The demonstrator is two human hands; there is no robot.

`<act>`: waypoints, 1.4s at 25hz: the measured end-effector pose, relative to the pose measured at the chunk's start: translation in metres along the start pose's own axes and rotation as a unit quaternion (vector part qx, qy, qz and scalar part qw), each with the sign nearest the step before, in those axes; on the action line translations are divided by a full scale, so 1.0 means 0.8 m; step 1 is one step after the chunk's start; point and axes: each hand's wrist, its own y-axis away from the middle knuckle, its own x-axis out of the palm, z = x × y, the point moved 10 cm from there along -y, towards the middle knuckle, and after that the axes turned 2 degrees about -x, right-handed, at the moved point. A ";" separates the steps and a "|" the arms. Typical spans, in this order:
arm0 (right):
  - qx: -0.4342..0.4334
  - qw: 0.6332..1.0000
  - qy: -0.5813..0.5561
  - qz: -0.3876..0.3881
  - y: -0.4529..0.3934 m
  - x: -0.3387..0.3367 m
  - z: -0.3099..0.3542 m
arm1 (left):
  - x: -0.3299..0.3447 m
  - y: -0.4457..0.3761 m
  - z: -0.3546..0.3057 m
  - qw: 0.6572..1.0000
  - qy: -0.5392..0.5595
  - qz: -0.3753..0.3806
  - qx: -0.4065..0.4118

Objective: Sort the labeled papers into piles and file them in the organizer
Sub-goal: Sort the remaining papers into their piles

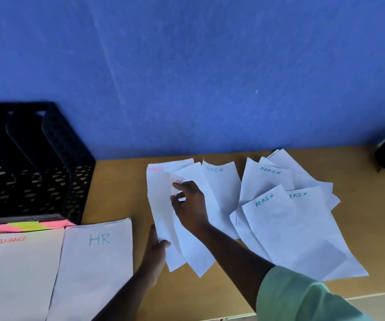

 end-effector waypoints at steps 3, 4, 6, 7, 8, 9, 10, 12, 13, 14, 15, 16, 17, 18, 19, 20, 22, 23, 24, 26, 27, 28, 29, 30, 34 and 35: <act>0.010 0.999 -0.018 0.041 0.001 0.027 -0.006 | 0.002 -0.006 0.018 0.998 0.029 0.024 -0.046; 0.011 0.998 -0.032 0.061 0.000 0.036 -0.006 | 0.001 -0.007 0.016 0.999 0.021 0.029 -0.038; 0.034 0.989 -0.084 0.115 0.000 0.058 -0.009 | -0.009 -0.011 0.011 1.000 -0.026 -0.007 -0.015; 0.057 0.980 -0.123 0.143 0.003 0.069 -0.013 | -0.015 -0.015 0.009 0.998 -0.042 -0.036 -0.013; 0.077 0.971 -0.161 0.161 0.006 0.076 -0.015 | -0.019 -0.020 0.010 0.997 -0.050 -0.062 -0.018; 0.090 0.963 -0.191 0.164 0.008 0.078 -0.019 | -0.022 -0.025 0.011 0.995 -0.048 -0.082 -0.030; 0.097 0.963 -0.200 0.151 0.009 0.072 -0.025 | -0.024 -0.028 0.012 0.993 -0.042 -0.097 -0.045; 0.083 0.987 -0.113 0.083 0.005 0.040 -0.045 | -0.029 -0.033 0.008 0.991 -0.043 -0.112 -0.050; 0.079 0.995 -0.037 0.050 0.004 0.020 -0.058 | -0.032 -0.034 0.003 0.991 -0.055 -0.113 -0.033; 0.091 0.995 0.034 0.033 0.005 0.004 -0.074 | -0.034 -0.034 -0.004 0.991 -0.071 -0.110 -0.011; 0.120 0.989 0.083 0.029 0.008 -0.009 -0.093 | -0.036 -0.032 -0.010 0.991 -0.083 -0.105 0.011; 0.158 0.982 0.101 0.035 0.011 -0.015 -0.112 | -0.038 -0.028 -0.016 0.991 -0.088 -0.096 0.034; 0.196 0.976 0.078 0.055 0.017 -0.015 -0.129 | -0.040 -0.024 -0.022 0.991 -0.084 -0.084 0.058; 0.230 0.970 0.012 0.079 0.023 -0.009 -0.140 | -0.044 -0.020 -0.029 0.992 -0.073 -0.070 0.078; 0.259 0.958 -0.077 0.100 0.027 0.000 -0.146 | -0.047 -0.017 -0.034 0.993 -0.053 -0.055 0.092; 0.277 0.942 -0.155 0.111 0.030 0.008 -0.146 | -0.053 -0.015 -0.038 0.994 -0.030 -0.043 0.100; 0.276 0.926 -0.234 0.105 0.024 0.011 -0.139 | -0.065 -0.011 -0.042 0.994 0.019 -0.022 0.102; 0.262 0.929 -0.247 0.090 0.019 0.008 -0.133 | -0.070 -0.010 -0.045 0.994 0.041 -0.011 0.101; 0.242 0.934 -0.252 0.074 0.013 0.003 -0.125 | -0.074 -0.008 -0.049 0.993 0.054 0.002 0.101; 0.200 0.945 -0.253 0.053 0.004 -0.005 -0.113 | -0.079 -0.006 -0.062 0.993 0.042 0.022 0.112; 0.183 0.951 -0.246 0.044 0.003 -0.011 -0.108 | -0.082 -0.006 -0.070 0.992 0.019 0.017 0.125; 0.166 0.958 -0.232 0.034 0.002 -0.018 -0.102 | -0.088 -0.006 -0.081 0.989 -0.021 -0.008 0.145; 0.152 0.965 -0.213 0.024 0.003 -0.025 -0.096 | -0.095 -0.006 -0.094 0.981 -0.070 -0.047 0.173; 0.136 0.973 -0.187 0.014 0.005 -0.032 -0.088 | -0.098 -0.004 -0.110 0.968 -0.116 -0.084 0.206; 0.077 0.990 -0.087 -0.081 0.026 -0.058 -0.052 | -0.067 0.018 -0.171 0.913 -0.177 -0.137 0.340; 0.073 0.987 -0.093 -0.107 0.033 -0.061 -0.043 | -0.061 0.022 -0.177 0.912 -0.167 -0.147 0.344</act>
